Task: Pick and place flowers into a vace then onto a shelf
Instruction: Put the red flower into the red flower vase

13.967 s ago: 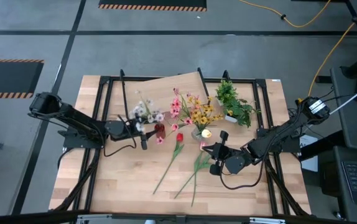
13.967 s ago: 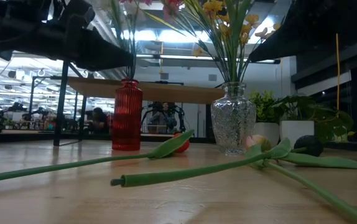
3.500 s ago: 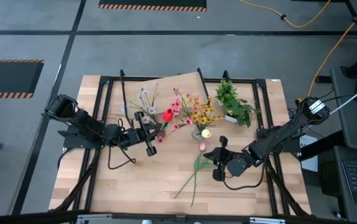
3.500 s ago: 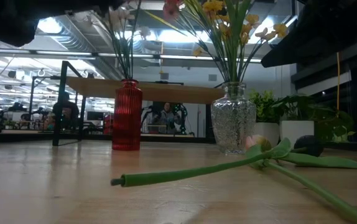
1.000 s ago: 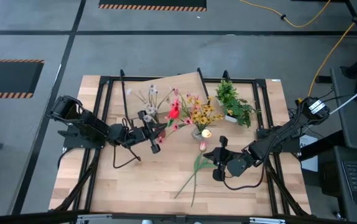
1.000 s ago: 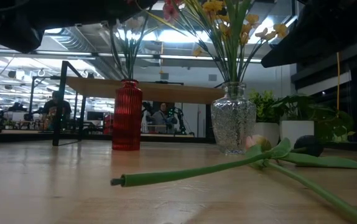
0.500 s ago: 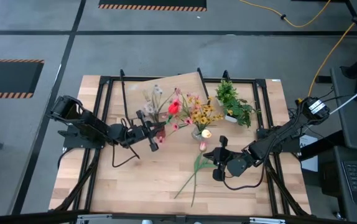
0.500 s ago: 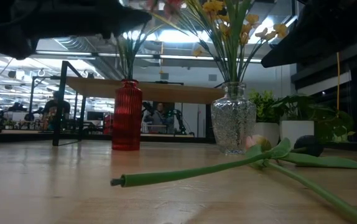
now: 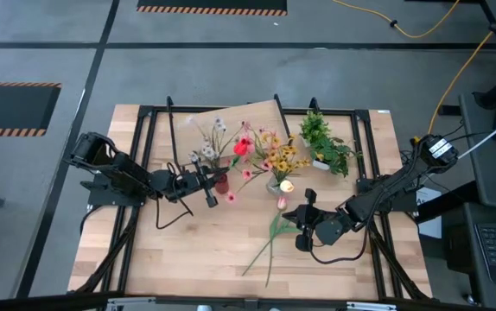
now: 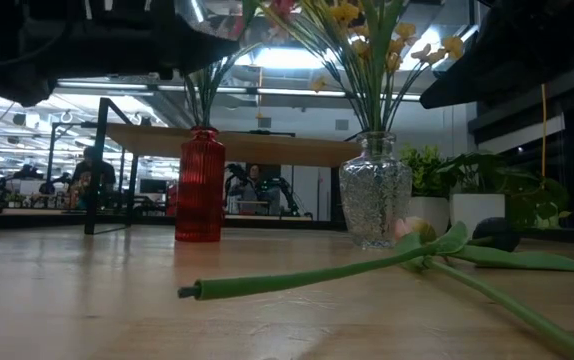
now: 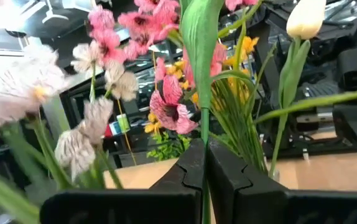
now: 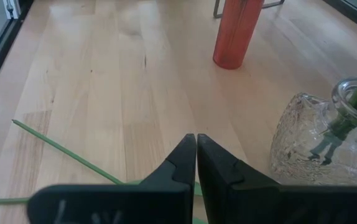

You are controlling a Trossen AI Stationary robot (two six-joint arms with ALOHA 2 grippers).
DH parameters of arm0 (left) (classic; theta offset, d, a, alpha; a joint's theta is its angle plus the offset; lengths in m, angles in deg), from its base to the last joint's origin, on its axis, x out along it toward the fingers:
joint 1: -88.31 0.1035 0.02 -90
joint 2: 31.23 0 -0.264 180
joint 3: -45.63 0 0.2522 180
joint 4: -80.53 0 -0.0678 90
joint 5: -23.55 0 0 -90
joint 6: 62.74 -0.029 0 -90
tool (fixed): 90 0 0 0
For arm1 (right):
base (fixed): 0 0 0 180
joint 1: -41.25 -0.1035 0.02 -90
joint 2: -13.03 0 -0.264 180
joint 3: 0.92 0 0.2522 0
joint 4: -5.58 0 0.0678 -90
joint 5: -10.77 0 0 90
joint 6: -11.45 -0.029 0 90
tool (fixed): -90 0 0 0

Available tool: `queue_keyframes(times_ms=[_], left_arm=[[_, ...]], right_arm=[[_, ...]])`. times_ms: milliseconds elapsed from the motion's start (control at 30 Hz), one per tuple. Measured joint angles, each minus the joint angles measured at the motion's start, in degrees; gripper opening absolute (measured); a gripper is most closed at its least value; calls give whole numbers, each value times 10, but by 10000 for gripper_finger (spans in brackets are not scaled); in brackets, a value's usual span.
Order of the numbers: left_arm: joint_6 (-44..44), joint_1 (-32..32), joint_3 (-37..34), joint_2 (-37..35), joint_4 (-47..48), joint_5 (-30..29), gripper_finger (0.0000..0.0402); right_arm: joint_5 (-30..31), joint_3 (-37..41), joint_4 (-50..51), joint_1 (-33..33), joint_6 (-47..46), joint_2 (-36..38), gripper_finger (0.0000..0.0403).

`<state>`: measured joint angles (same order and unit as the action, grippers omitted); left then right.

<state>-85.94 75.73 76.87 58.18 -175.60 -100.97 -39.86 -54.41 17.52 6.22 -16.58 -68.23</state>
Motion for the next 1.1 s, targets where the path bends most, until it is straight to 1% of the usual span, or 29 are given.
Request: queue_keyframes(times_ms=[300, 633, 967, 1100], left_arm=[[16, 0, -22, 0, 0, -5, 3], [31, -1, -24, 0, 0, -8, 4], [16, -23, -24, 0, 1, -76, 4], [16, -28, -27, 0, 1, -79, 5]], right_arm=[[0, 0, 0, 0, 0, 0, 20], [0, 0, 0, 0, 0, 0, 20], [0, 0, 0, 0, 0, 0, 20], [0, 0, 0, 0, 0, 0, 20]])
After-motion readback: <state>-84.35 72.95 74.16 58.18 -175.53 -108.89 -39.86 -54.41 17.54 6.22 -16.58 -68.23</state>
